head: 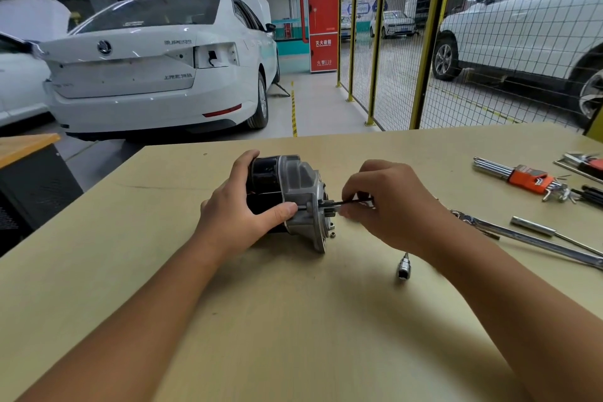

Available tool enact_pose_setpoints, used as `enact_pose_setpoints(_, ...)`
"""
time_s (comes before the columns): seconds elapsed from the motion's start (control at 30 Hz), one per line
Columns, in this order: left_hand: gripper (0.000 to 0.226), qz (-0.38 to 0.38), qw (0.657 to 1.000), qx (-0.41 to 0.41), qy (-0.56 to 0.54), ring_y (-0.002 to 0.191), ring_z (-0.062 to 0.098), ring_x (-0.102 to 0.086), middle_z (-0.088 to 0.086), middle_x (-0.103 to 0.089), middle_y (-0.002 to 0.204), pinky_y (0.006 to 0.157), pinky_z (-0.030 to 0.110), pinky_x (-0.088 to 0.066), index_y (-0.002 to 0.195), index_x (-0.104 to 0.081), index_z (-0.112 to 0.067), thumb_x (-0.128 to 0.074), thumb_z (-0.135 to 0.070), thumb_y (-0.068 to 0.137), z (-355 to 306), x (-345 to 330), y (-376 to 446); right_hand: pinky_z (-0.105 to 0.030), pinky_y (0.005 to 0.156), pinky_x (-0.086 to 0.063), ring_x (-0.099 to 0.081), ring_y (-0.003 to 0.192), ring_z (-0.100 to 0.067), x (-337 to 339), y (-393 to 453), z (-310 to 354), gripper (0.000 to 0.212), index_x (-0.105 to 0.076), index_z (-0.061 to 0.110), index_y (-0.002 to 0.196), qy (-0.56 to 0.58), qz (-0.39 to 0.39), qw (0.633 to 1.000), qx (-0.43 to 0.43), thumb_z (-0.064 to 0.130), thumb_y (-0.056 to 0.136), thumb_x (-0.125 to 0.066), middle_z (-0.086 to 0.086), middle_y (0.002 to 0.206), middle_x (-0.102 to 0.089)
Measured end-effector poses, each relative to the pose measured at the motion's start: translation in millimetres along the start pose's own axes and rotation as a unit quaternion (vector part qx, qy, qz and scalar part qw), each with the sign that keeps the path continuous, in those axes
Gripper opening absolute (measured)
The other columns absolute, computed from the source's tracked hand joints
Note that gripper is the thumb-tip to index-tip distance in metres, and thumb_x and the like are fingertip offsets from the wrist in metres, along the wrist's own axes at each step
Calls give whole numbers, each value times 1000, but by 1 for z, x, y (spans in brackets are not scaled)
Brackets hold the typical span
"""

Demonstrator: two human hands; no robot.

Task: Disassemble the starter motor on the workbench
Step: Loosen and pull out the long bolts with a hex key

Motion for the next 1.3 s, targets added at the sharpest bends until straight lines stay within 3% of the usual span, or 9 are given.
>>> enact_pose_setpoints(0.23,107,0,1000,-1,-2,128,19,-56,-18,-57,136,113,57,-41,150,-22,-53,-66,-86,58,0,0,0,-41,73,-52,-57,74,-15,-4,1,-2,19,-78,12,85,-4,21,1000,1,23,96,-67,4,82,-56)
enact_pose_setpoints(0.37,107,2,1000,-1,-3,129,19,-56,-18,-57,136,113,57,-40,150,-21,-53,-67,-85,59,1,0,0,-39,83,-44,-57,89,-15,-2,0,-3,14,-76,26,94,-81,17,996,-9,37,94,-67,13,92,-58)
enact_pose_setpoints(0.47,106,2,1000,-1,-1,128,19,-56,-19,-57,135,113,57,-40,150,-21,-53,-67,-85,60,1,0,1,-37,81,-35,-54,94,-14,-1,-1,-1,11,-74,32,93,-113,14,993,-11,42,92,-69,17,94,-58)
enact_pose_setpoints(0.6,106,2,1000,-2,2,127,19,-57,-19,-56,135,113,57,-41,150,-22,-52,-66,-85,60,2,0,1,-39,73,-51,-59,80,-15,-1,0,-1,8,-73,25,86,-54,13,998,-8,32,87,-77,13,87,-61)
enact_pose_setpoints(0.73,107,0,1000,-2,0,127,19,-56,-19,-56,134,113,57,-40,151,-22,-51,-66,-86,60,1,0,0,-35,65,-51,-56,69,-11,-4,0,-6,14,-74,19,86,-5,19,1000,-10,32,90,-75,5,76,-61)
enact_pose_setpoints(0.9,108,2,1000,-1,0,127,19,-56,-19,-55,134,113,57,-40,152,-22,-50,-65,-86,59,1,1,0,-41,71,-52,-55,75,-15,-12,1,-9,26,-77,14,86,-12,33,999,-17,34,97,-64,3,82,-55)
enact_pose_setpoints(1.2,106,4,1000,-2,5,127,20,-56,-17,-56,136,112,58,-40,151,-20,-52,-65,-86,61,2,0,1,-43,80,-50,-56,86,-21,-1,-1,-1,12,-79,24,89,-60,4,998,2,36,87,-77,8,86,-61)
enact_pose_setpoints(1.3,106,4,1000,-1,8,127,21,-56,-16,-56,137,112,58,-41,151,-20,-52,-65,-86,61,3,0,1,-41,75,-52,-58,80,-19,1,-1,2,11,-79,24,87,-54,-4,999,1,34,85,-80,9,85,-63)
Point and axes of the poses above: each hand's wrist, its own y-axis towards the middle knuckle, its own x-axis out of the back of the hand, z = x × y, the point moved 10 cm from there along y, towards the middle knuckle
